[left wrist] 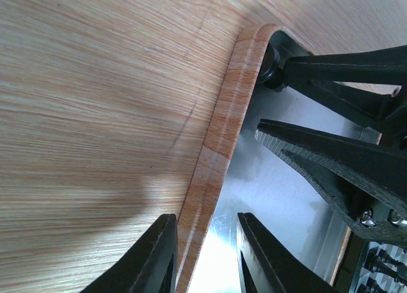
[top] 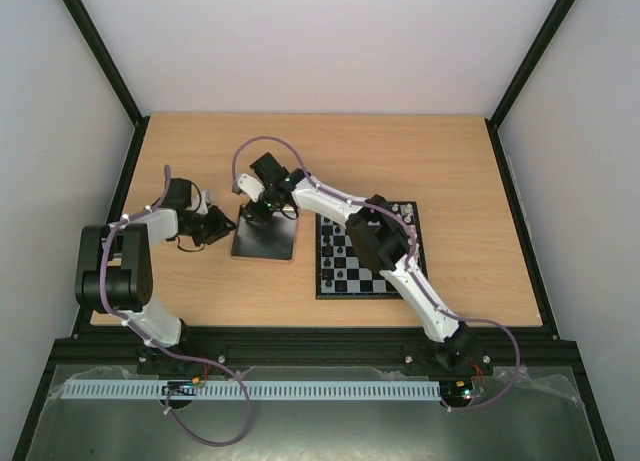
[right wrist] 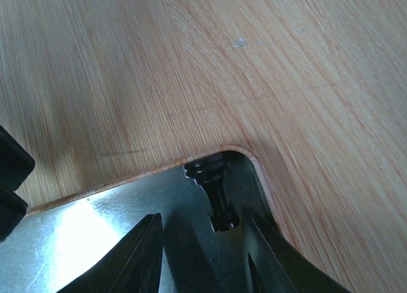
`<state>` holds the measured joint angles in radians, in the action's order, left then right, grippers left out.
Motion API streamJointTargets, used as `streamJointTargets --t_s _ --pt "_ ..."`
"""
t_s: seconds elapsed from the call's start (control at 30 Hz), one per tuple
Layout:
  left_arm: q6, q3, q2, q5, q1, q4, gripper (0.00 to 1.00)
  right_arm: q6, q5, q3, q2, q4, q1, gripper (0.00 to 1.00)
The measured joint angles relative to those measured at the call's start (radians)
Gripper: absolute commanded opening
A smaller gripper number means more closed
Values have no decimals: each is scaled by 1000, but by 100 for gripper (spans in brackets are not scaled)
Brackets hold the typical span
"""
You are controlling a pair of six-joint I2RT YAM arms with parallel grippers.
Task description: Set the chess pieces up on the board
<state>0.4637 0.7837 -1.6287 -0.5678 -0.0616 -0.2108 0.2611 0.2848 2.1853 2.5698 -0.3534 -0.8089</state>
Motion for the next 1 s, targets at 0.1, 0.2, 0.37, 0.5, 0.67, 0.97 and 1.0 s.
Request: streamJointTargets --t_s 0.1,0.2,0.37,0.5,0.67,0.97,1.0 --pt "0 0 -8 1 1 0 26 4 3 3 4 8 -3 31" --pt "0 0 -15 5 2 0 25 11 8 10 10 12 -8 26" --pt "-1 0 -29 18 6 -1 23 24 23 11 13 16 -16 21" --pt "-3 0 -41 24 7 -1 22 37 39 11 13 15 -23 20" --pt "-3 0 -41 28 7 -2 20 57 48 11 13 13 -30 20" --pt "-3 1 -42 35 8 -2 18 84 37 -41 -11 40 -40 33" --pt "-4 1 -42 35 9 -2 18 88 31 -42 -11 42 -42 33"
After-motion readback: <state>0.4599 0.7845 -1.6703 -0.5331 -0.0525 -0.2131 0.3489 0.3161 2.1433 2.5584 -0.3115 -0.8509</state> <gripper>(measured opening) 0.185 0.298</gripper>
